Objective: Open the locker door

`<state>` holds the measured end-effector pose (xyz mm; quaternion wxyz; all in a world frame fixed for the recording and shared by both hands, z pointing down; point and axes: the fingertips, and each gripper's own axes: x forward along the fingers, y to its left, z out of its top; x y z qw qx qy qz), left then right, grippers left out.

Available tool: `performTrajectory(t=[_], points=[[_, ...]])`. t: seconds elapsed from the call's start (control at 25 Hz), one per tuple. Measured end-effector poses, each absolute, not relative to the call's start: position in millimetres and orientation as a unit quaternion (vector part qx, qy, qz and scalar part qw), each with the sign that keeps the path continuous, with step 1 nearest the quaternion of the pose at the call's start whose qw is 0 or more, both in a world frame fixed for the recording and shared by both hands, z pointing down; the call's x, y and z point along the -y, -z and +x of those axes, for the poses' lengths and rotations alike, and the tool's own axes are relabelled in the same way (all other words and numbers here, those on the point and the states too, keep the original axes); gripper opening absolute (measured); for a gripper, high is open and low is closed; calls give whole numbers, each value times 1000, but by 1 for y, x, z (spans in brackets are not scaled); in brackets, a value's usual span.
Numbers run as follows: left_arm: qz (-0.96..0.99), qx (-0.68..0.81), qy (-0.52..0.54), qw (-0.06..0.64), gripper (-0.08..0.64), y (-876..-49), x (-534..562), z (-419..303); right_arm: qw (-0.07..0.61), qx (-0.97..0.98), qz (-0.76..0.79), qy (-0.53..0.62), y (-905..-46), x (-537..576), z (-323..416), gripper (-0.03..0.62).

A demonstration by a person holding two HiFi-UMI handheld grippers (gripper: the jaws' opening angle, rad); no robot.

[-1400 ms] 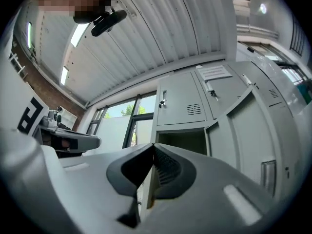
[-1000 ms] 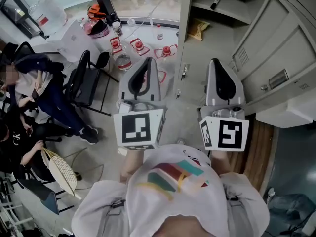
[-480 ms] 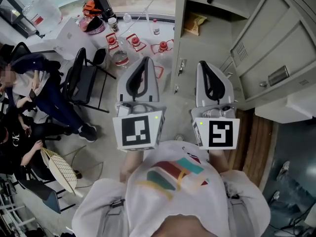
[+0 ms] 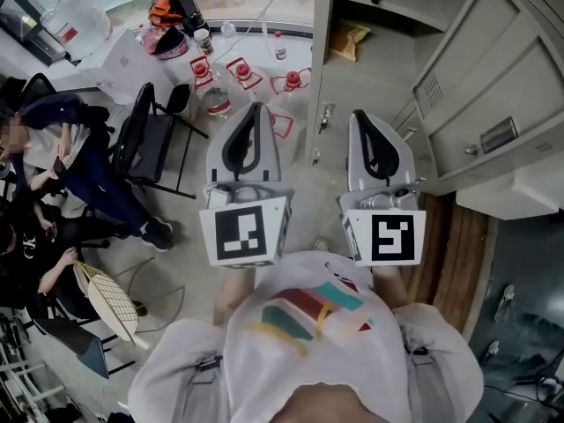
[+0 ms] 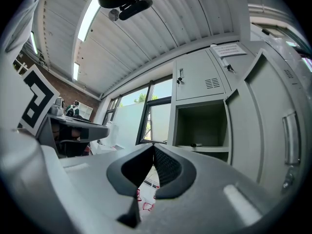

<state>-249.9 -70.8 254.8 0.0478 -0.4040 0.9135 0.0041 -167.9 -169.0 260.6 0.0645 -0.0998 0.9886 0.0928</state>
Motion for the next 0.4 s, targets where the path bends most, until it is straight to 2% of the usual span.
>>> performTrajectory(t=[0.4], points=[[-399, -916, -8, 41, 15, -259, 68, -252, 66, -989, -91, -93, -262, 166, -165, 5]])
